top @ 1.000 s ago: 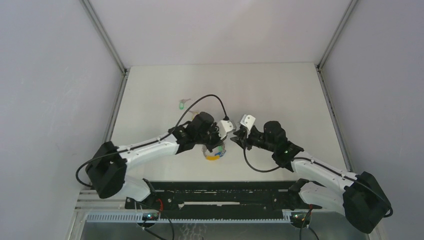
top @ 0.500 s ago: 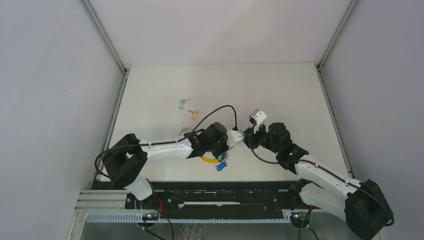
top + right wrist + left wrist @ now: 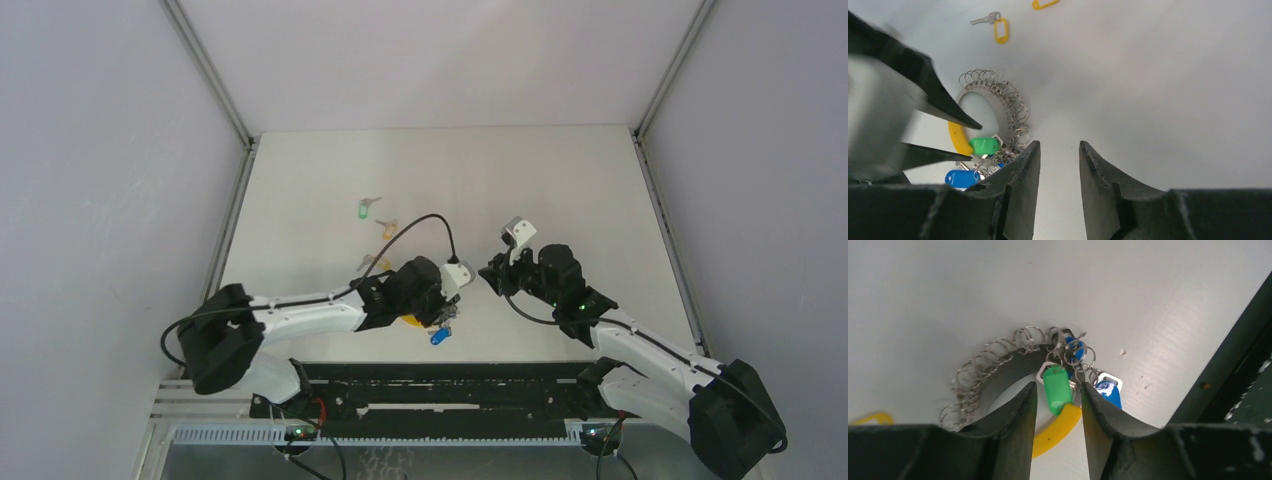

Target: Put the keys on the keyring

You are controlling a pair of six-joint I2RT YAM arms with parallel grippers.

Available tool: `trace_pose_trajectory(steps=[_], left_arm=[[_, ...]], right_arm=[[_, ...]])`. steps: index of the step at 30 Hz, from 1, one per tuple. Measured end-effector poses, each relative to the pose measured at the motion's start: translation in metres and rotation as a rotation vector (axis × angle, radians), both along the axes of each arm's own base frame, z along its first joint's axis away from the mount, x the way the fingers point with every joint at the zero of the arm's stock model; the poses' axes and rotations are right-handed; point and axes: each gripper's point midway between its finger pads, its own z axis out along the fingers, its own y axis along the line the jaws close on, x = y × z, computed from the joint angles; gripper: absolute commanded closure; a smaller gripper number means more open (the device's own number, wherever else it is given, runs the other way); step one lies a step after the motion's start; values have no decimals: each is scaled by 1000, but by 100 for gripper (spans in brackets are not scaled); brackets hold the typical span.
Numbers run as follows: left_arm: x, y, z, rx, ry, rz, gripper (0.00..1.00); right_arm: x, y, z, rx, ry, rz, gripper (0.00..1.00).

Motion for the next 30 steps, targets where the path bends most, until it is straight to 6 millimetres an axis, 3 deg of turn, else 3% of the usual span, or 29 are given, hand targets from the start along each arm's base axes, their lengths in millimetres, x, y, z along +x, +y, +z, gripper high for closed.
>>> trace_pose_trajectory(steps=[5, 8, 13, 23, 30], left_arm=[[7, 0, 46, -169, -35, 136, 53], [11, 3, 54, -231, -19, 203, 53], [15, 26, 38, -240, 39, 320, 50], [23, 70, 27, -303, 88, 508, 45], [28, 93, 23, -331, 83, 584, 42]], right_arm=[[-2, 2, -3, 1, 14, 19, 64], [-7, 8, -14, -12, 52, 69, 65], [-15, 22, -36, -70, 131, 196, 66], [-9, 53, -41, -236, 61, 443, 67], [-8, 82, -67, -525, -16, 617, 69]])
